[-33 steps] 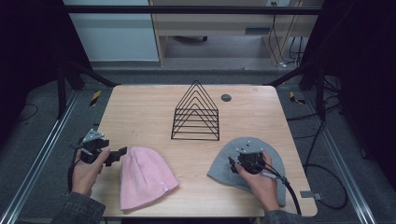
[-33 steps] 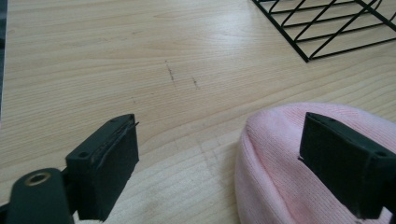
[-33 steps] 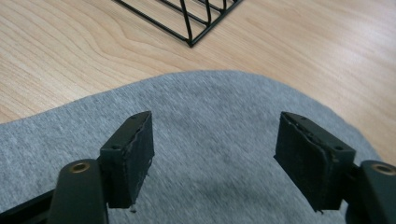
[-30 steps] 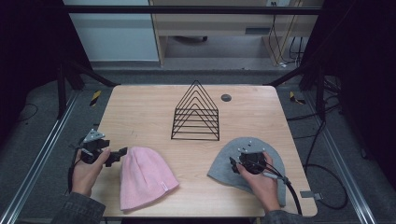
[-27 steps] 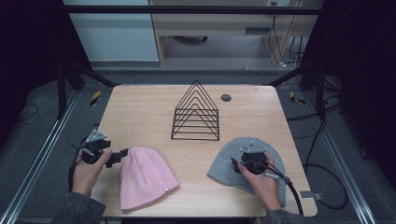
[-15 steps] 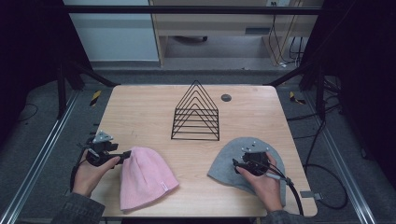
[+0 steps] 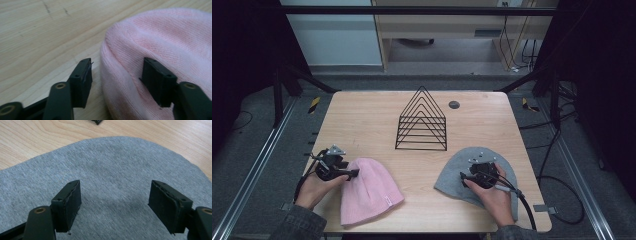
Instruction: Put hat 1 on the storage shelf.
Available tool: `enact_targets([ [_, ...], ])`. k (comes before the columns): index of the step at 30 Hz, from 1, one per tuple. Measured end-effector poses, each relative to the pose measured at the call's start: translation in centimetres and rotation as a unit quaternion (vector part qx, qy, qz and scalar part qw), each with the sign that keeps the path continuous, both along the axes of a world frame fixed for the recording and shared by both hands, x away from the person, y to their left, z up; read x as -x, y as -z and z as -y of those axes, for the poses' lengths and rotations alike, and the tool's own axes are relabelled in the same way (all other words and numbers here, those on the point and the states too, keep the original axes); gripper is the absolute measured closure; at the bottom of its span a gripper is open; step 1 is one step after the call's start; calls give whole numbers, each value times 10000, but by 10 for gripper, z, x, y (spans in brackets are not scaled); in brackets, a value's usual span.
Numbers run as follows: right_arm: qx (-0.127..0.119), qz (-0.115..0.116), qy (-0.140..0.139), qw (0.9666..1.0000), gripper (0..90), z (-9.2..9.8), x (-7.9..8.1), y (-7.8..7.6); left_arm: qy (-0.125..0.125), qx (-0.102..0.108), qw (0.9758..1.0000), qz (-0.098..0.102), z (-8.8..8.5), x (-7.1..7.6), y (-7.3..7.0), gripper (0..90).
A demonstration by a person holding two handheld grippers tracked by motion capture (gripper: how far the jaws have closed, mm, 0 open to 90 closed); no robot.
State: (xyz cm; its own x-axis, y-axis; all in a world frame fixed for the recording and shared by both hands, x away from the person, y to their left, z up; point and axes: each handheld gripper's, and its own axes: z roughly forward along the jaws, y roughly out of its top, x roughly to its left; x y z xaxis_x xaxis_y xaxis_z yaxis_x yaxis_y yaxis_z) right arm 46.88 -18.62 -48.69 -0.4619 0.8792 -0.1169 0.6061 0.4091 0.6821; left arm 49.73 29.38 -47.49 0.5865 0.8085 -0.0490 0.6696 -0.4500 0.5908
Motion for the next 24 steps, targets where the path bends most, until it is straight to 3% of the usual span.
enact_targets([
  [2, 7, -16, -3, 10000, 259, 0, 0, 0, 28, -24, 10000, -49, 0, 0, 0, 541],
  [3, 14, -31, -2, 10000, 258, -1, 0, 0, 74, 6, 9999, -74, 1, 0, 1, 541],
  [5, 37, 21, 11, 10000, 260, 0, 0, -1, 182, -39, 9997, -126, 3, 0, 2, 659],
  [12, 58, 13, 14, 10000, 262, 0, 0, 0, 124, -58, 9998, -128, 3, 0, -2, 774],
  [16, 38, 86, 35, 10000, 267, 1, 0, -2, 57, -176, 9995, 262, 4, 5, -14, 783],
  [17, 35, 116, 54, 9999, 268, 1, 1, -3, 65, -287, 9981, 532, 6, 10, -22, 785],
  [18, 35, 116, 54, 9999, 268, 1, 1, -3, 65, -287, 9981, 532, 6, 10, -22, 786],
  [24, 80, 187, 38, 9998, 270, 1, 1, -5, 224, -306, 9932, 1098, 16, 25, -45, 794],
])
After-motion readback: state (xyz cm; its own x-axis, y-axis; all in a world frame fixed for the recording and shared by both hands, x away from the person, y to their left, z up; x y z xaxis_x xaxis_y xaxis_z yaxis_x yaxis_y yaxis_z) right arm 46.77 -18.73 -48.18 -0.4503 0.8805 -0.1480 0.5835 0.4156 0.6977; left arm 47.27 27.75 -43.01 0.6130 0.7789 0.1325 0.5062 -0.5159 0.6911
